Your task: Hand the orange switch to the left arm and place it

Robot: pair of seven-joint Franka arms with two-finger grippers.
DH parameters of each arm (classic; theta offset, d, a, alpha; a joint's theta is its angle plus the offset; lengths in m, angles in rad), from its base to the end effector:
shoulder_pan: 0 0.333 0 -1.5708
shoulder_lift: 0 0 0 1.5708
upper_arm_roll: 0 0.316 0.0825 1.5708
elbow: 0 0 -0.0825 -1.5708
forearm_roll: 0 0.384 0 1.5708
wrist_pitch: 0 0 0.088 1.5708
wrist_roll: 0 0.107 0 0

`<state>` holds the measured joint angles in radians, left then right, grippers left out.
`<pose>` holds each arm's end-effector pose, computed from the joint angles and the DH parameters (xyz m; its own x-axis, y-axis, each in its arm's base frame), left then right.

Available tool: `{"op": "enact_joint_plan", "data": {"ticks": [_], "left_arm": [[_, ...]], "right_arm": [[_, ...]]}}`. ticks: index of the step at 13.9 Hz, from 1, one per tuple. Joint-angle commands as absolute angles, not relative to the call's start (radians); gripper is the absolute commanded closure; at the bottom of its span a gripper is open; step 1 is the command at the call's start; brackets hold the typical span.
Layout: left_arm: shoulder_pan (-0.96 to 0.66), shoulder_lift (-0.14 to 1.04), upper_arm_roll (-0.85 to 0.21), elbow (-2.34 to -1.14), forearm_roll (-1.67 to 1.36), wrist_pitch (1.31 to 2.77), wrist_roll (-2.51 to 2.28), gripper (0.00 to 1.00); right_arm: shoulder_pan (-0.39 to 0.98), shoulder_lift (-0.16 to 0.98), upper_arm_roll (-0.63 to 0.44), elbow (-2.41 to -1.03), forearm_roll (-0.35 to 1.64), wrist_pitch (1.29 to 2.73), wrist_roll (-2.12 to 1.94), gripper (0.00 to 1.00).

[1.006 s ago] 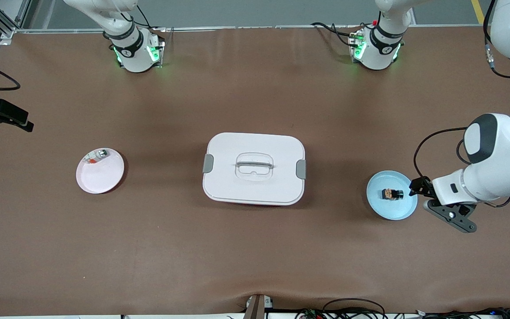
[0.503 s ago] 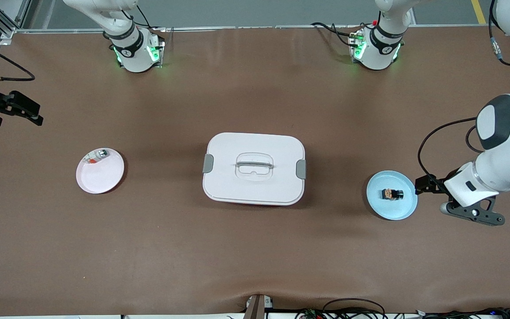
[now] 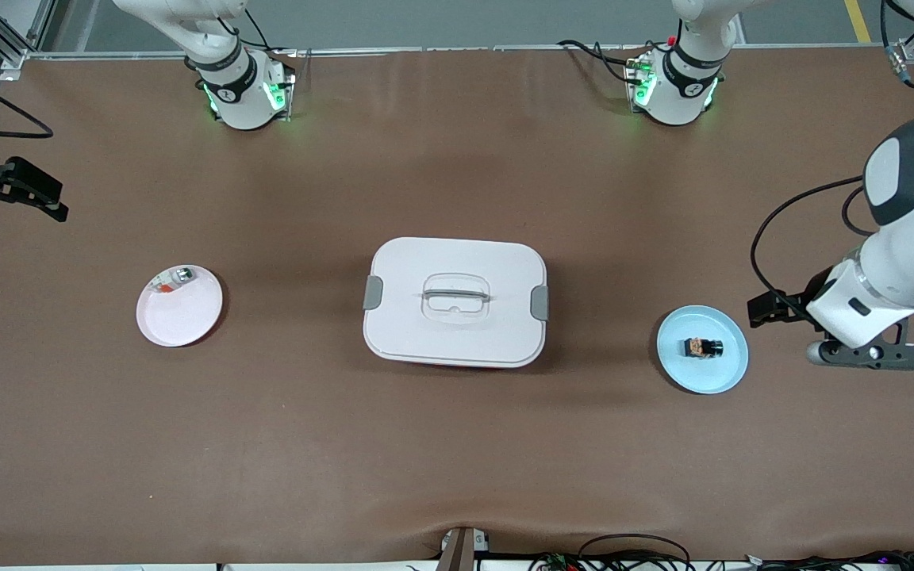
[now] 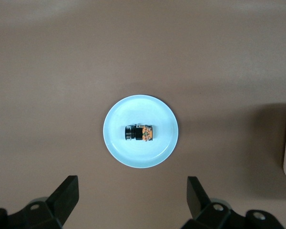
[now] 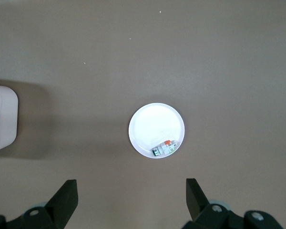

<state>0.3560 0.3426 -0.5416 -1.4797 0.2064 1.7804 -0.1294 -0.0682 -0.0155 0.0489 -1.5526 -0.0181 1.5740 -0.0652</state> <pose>0.6521 -0.0565 0.5029 0.9973 -0.0722 0.0107 -0.0719 -0.9971 -0.0269 0.5504 -0.0123 0.6420 0.9983 0.0460 0.0356 0.0452 -0.9988 0.0212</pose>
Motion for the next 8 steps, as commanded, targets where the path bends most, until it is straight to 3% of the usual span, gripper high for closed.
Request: {"op": "enact_joint_plan", "data": {"ticks": [1, 8], "left_arm": [[0.359, 0.275, -0.540, -1.483, 0.192, 1.721, -0.143, 0.00], [0.367, 0.218, -0.545, -1.445, 0.173, 1.612, -0.138, 0.00]], "right_arm": [[-0.074, -0.029, 0.052, -1.557, -0.028, 1.580, -0.020, 0.00], [-0.074, -0.025, 0.052, -1.548, -0.023, 1.583, -0.006, 0.00]]}}
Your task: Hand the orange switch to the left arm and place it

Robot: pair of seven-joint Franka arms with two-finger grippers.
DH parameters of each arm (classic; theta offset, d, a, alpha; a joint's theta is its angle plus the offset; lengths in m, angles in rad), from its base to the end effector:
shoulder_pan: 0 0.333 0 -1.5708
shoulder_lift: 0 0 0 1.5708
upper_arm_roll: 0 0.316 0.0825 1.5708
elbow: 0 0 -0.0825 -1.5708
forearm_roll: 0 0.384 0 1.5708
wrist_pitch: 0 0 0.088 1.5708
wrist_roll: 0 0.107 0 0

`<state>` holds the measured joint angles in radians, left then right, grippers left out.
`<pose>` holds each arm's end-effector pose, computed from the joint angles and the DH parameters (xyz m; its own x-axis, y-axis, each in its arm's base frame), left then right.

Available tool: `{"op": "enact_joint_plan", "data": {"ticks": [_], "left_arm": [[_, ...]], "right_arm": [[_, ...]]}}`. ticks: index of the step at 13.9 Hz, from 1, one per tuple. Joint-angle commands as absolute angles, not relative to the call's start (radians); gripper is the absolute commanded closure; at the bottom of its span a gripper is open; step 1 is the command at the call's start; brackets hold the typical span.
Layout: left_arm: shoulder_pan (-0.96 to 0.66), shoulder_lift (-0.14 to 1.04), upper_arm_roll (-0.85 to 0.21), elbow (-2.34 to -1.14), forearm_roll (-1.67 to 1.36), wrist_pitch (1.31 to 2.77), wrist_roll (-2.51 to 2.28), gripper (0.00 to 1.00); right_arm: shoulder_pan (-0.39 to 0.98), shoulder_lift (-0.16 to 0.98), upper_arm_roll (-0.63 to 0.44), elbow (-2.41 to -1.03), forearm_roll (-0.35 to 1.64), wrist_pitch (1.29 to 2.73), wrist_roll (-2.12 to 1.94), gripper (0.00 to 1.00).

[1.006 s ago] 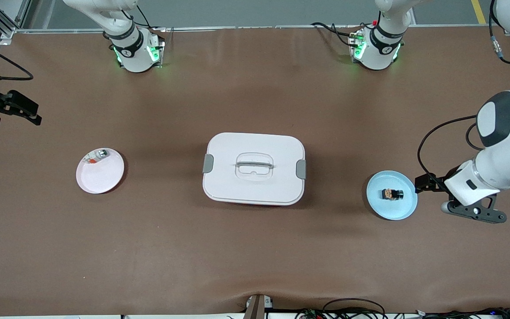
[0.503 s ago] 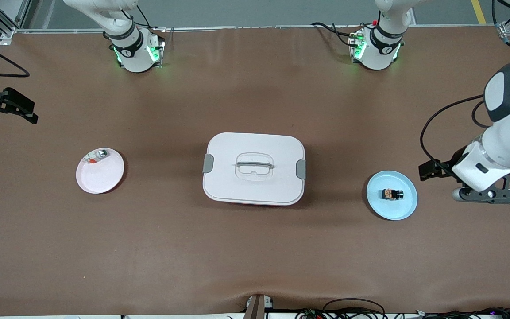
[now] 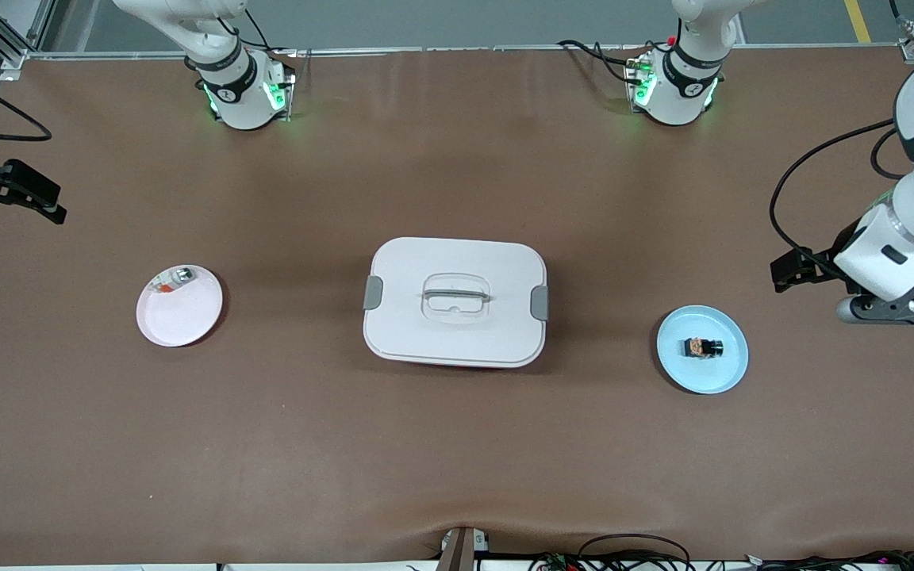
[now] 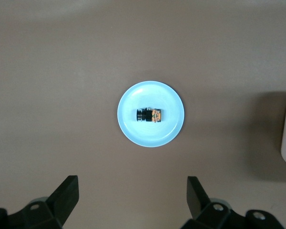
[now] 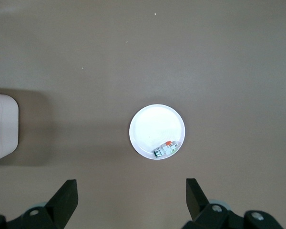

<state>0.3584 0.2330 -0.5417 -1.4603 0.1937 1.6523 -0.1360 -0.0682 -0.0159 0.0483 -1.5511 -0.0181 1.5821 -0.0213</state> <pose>0.6198 -0.0595 0.5640 0.9986 -0.0524 0.0019 -0.0521 -0.9959 -0.0740 0.5511 -0.0126 0.6436 0.9989 0.0017 0.0465 0.0007 -0.9998 0.0198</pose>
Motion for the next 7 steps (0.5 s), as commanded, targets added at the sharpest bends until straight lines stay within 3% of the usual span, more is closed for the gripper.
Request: {"op": "enact_joint_plan", "data": {"ticks": [1, 3, 5, 7], "left_arm": [[0.362, 0.212, -0.538, -1.434, 0.175, 1.605, -0.127, 0.00], [0.322, 0.151, -0.487, -1.451, 0.169, 1.603, -0.121, 0.00], [0.202, 0.123, -0.338, -1.470, 0.169, 1.603, -0.120, 0.00], [0.135, 0.100, -0.255, -1.474, 0.164, 1.589, -0.112, 0.00]], "right_arm": [[-0.072, -0.025, 0.052, -1.548, -0.025, 1.583, -0.006, 0.00], [-0.072, -0.025, 0.052, -1.548, -0.023, 1.585, -0.006, 0.00], [-0.071, -0.025, 0.052, -1.548, -0.025, 1.585, -0.006, 0.00], [-0.071, -0.023, 0.052, -1.548, -0.025, 1.586, -0.006, 0.00]]}}
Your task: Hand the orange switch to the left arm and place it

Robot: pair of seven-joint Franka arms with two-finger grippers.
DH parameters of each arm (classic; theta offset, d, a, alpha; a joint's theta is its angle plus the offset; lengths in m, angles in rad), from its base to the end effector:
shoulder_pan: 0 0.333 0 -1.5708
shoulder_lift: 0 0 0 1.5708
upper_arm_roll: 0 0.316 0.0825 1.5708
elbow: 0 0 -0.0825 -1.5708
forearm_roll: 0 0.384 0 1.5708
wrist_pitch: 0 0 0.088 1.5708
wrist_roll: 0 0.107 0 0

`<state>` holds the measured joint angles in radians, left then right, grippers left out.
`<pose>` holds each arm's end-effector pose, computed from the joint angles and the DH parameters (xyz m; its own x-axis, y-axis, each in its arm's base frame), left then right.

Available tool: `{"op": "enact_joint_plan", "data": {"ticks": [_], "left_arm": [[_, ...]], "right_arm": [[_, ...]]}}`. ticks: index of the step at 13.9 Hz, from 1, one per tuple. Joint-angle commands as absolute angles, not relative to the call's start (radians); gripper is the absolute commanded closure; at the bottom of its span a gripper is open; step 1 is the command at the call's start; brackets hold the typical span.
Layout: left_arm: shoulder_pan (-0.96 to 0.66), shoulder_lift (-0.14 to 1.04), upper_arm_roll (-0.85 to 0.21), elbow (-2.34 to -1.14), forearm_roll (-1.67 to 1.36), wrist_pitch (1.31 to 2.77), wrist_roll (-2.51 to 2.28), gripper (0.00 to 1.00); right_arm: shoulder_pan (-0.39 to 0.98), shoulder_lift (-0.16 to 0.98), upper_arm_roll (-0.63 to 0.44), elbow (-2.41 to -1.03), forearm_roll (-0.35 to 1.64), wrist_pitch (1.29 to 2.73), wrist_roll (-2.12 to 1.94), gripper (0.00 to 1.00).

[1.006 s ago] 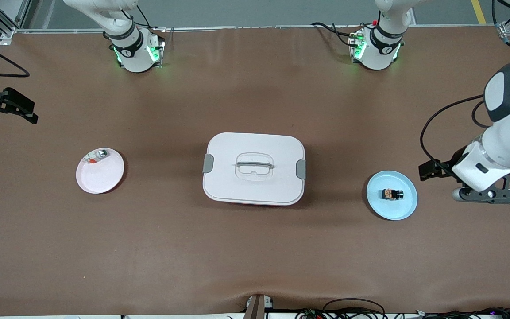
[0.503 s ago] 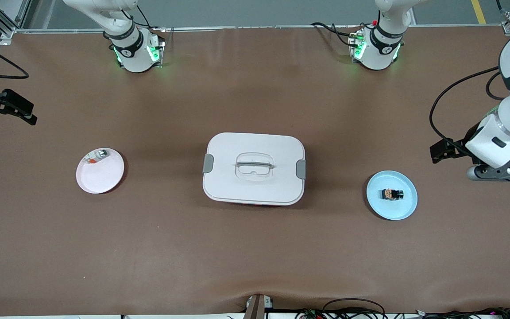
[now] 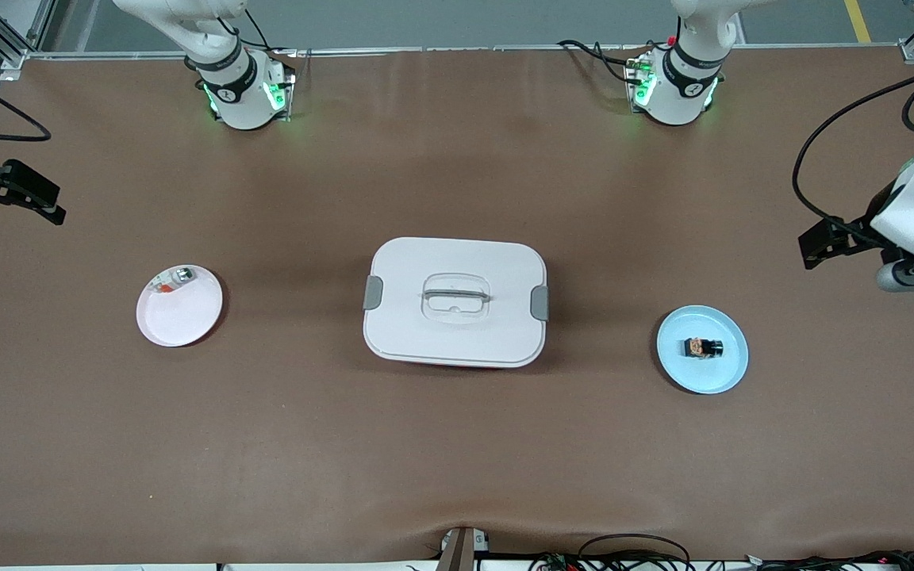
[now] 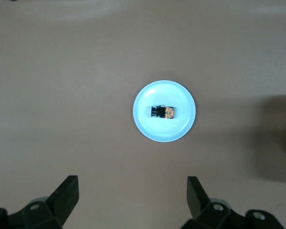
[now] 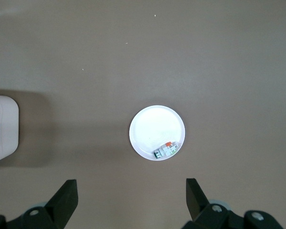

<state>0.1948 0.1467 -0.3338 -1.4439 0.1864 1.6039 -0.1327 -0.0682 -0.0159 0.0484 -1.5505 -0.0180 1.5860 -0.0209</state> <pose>0.5995 -0.0490 0.6080 0.9992 -0.0093 0.0391 -0.0040 -0.9910 -0.1341 0.5515 -0.0126 0.6443 0.9987 0.0014 0.0510 0.0004 -0.9998 0.0198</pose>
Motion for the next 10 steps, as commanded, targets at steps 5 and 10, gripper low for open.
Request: {"op": "enact_joint_plan", "data": {"ticks": [5, 10], "left_arm": [[0.028, -0.003, -0.129, -1.528, 0.071, 1.509, -0.081, 0.00], [-0.017, -0.077, -0.046, -1.600, -0.006, 1.513, -0.057, 0.00]], "right_arm": [[-0.069, -0.021, 0.054, -1.548, -0.025, 1.586, -0.009, 0.00], [-0.069, -0.021, 0.054, -1.548, -0.025, 1.586, -0.009, 0.00]]}}
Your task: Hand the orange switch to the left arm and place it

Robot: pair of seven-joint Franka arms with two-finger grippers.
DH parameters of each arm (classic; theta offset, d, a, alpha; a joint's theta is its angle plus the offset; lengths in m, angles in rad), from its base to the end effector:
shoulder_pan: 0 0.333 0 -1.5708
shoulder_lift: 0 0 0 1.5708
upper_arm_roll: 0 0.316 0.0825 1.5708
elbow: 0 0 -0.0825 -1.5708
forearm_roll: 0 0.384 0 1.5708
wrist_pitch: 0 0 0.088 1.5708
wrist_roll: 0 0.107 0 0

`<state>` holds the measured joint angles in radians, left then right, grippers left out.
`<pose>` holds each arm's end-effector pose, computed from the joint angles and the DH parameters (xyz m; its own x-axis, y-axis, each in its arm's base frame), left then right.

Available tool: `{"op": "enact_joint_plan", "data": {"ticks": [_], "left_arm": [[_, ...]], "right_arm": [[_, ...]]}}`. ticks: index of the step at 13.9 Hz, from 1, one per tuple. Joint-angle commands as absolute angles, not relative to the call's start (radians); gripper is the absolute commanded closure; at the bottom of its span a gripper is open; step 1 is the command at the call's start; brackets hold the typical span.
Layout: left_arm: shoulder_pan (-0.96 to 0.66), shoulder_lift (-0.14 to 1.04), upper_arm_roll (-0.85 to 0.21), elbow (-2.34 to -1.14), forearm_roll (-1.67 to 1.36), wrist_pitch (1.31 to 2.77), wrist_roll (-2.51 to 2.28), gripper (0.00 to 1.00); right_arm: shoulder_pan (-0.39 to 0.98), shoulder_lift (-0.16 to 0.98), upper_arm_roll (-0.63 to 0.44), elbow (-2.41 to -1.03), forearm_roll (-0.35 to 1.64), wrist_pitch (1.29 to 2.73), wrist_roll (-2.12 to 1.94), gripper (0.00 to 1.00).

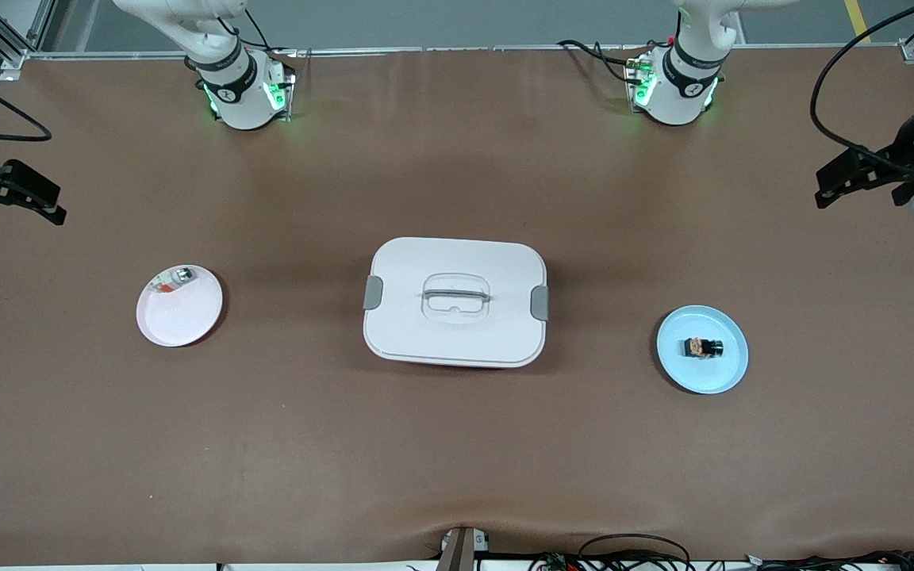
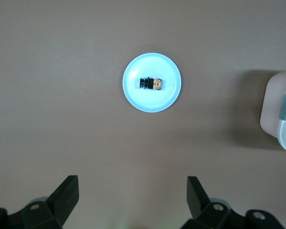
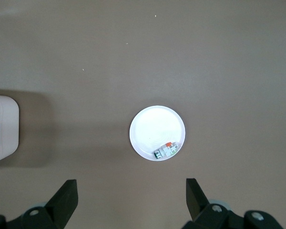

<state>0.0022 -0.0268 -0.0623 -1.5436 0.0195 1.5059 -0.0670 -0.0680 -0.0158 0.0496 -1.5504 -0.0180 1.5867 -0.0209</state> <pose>0.5390 -0.0307 0.6462 0.9999 0.0082 -0.0095 0.0080 -0.9997 -0.0218 0.5516 -0.0118 0.6443 0.9987 0.0028 0.0517 0.0018 -0.9998 0.0198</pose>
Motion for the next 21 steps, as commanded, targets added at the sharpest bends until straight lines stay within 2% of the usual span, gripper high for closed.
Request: {"op": "enact_joint_plan", "data": {"ticks": [1, 6, 21], "left_arm": [[-0.017, -0.081, -0.045, -1.603, -0.020, 1.513, -0.057, 0.00], [-0.028, -0.123, -0.046, -1.637, -0.017, 1.503, -0.060, 0.00], [-0.023, -0.115, -0.055, -1.628, -0.008, 1.482, -0.060, 0.00]], "right_arm": [[-0.069, -0.021, 0.054, -1.548, -0.025, 1.586, -0.009, 0.00], [-0.069, -0.021, 0.054, -1.548, -0.025, 1.586, -0.011, 0.00], [-0.069, -0.020, 0.052, -1.542, -0.025, 1.586, -0.014, 0.00]]}}
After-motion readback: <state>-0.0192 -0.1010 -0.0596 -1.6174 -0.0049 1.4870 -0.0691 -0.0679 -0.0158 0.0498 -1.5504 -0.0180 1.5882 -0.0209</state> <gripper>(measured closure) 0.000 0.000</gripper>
